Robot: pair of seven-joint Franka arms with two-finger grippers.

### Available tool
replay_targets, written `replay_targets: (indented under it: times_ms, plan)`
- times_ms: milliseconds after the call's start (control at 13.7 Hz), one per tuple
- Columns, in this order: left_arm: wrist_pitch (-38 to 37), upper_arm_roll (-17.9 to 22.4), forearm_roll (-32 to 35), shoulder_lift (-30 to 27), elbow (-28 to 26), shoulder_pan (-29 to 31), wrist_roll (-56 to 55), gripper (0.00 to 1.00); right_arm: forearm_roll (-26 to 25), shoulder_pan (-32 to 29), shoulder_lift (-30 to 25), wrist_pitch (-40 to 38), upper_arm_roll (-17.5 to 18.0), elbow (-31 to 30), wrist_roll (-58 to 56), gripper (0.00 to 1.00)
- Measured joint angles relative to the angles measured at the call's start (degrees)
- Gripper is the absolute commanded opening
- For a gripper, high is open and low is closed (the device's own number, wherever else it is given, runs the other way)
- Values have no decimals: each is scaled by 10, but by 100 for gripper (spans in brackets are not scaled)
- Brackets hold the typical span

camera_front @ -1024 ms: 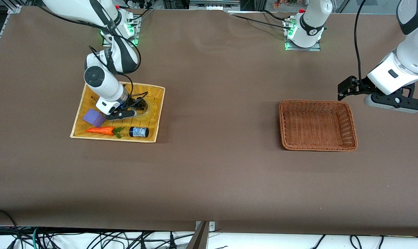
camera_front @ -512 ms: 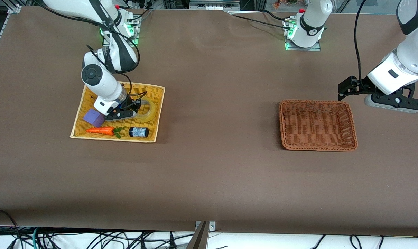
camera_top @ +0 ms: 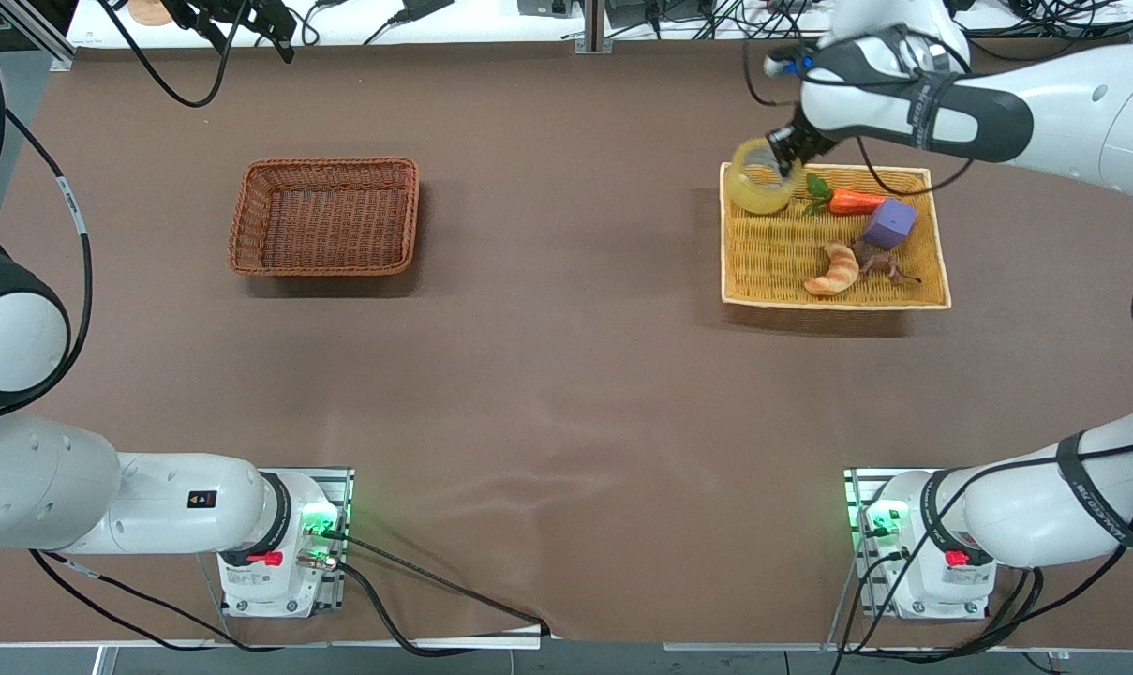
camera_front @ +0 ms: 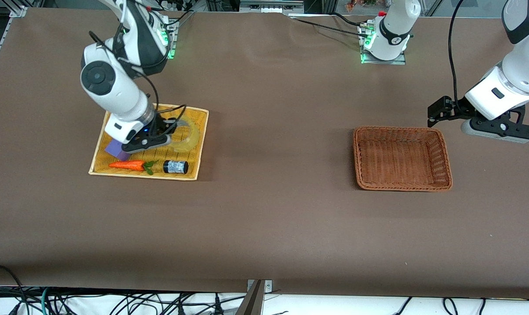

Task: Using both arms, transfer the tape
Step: 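Grasp the tape roll with the right gripper and carry it toward the basket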

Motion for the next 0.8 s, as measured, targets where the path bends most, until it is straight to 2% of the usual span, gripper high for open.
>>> replay_targets:
  times_ms: [146,293,439,659,805]
  plan:
    - [0,0,0,0,0,0,0,100,1,57,31,-8,2,44,72,0]
    - [0,0,0,0,0,0,0,100,1,117,87,-6,3,93,160,0]
    - [0,0,0,0,0,0,0,100,2,179,163,-1,2,167,265,0]
    - [0,0,0,0,0,0,0,100,2,275,298,10,-19,318,425,0]
    - [0,0,0,0,0,0,0,100,2,317,373,40,-26,391,509,0]
